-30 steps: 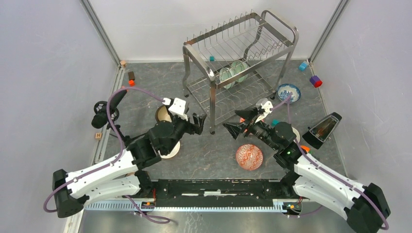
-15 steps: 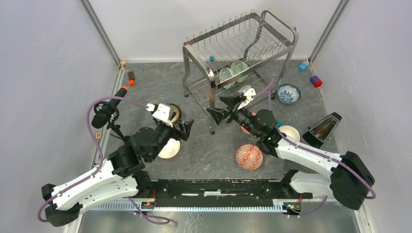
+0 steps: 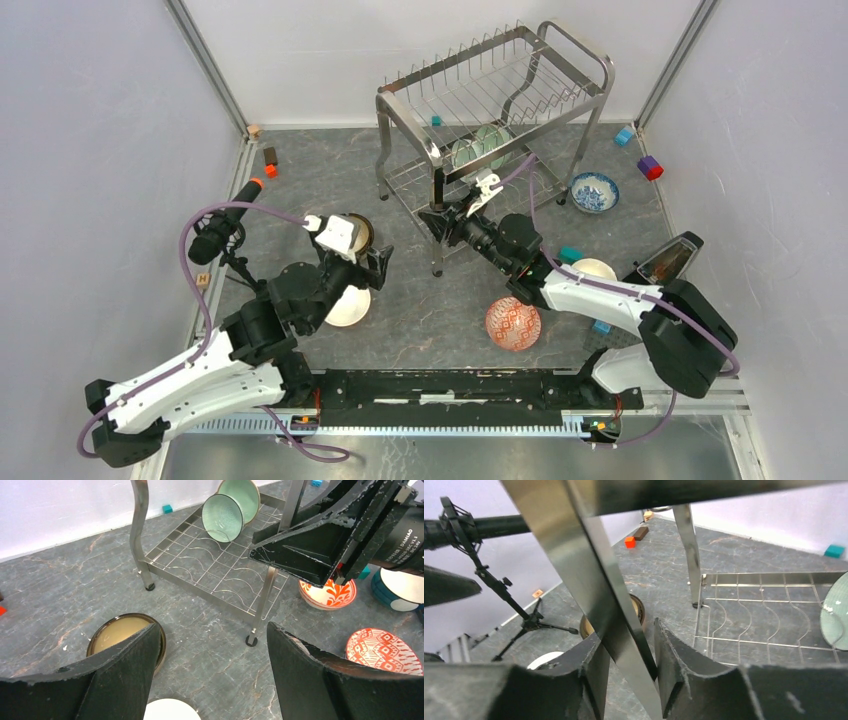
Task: Unload the bowls from the dish rack
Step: Adjust the dish rack at the center of the board.
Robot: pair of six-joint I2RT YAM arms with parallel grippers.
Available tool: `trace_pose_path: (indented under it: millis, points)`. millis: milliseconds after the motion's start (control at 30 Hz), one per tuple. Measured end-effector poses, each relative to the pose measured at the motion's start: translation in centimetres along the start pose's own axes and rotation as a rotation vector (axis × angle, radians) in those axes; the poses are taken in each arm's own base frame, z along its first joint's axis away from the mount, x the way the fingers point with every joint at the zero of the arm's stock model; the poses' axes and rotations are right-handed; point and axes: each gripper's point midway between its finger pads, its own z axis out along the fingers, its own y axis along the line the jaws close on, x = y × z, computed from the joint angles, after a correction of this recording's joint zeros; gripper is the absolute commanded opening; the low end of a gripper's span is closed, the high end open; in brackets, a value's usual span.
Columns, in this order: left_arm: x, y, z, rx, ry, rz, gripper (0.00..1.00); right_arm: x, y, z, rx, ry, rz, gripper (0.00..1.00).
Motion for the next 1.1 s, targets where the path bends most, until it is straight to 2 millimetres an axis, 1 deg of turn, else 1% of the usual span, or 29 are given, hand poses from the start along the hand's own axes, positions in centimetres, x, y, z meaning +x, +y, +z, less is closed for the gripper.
trace_pose_path:
  millis: [67,167,300,433,567,733,867,967,1100]
  points:
    - [-0.2,0.3,-0.1,-0.009,-0.007,0.001,0.85,0.1,-0.4,0.0,0.014,-0.001,-0.016,0.25]
    - [-0.1,0.7,-0.2,-0.028,-0.014,0.000,0.85,0.0,-0.7,0.0,0.016,-0.005,-0.108,0.14]
    - [0.4,1.1,-0.2,-0.052,-0.018,0.009,0.85,-0.1,-0.7,-0.3,0.020,-0.004,-0.105,0.03]
    - [0.4,1.4,0.1,-0.077,-0.021,0.009,0.90,-0.3,-0.8,-1.8,0.025,0.012,-0.120,0.00]
    - [-0.1,2.0,0.6,-0.133,-0.044,0.015,0.92,-0.5,-0.8,-4.1,0.029,0.030,-0.140,0.00]
    - [0.4,1.8,2.8,-0.180,-0.028,0.067,0.93,-0.6,-0.7,-6.3,0.027,0.042,-0.156,0.00]
    - [1.6,1.8,5.5,-0.213,0.002,0.100,0.94,-0.7,-0.6,-7.4,0.022,0.046,-0.165,0.00]
    - [2.3,2.6,7.7,-0.237,0.014,0.102,0.94,-0.7,-0.6,-7.7,0.020,0.049,-0.171,0.00]
    - [1.8,4.3,10.1,-0.272,-0.027,0.067,0.93,-0.7,-0.6,-7.8,0.016,0.050,-0.175,0.00]
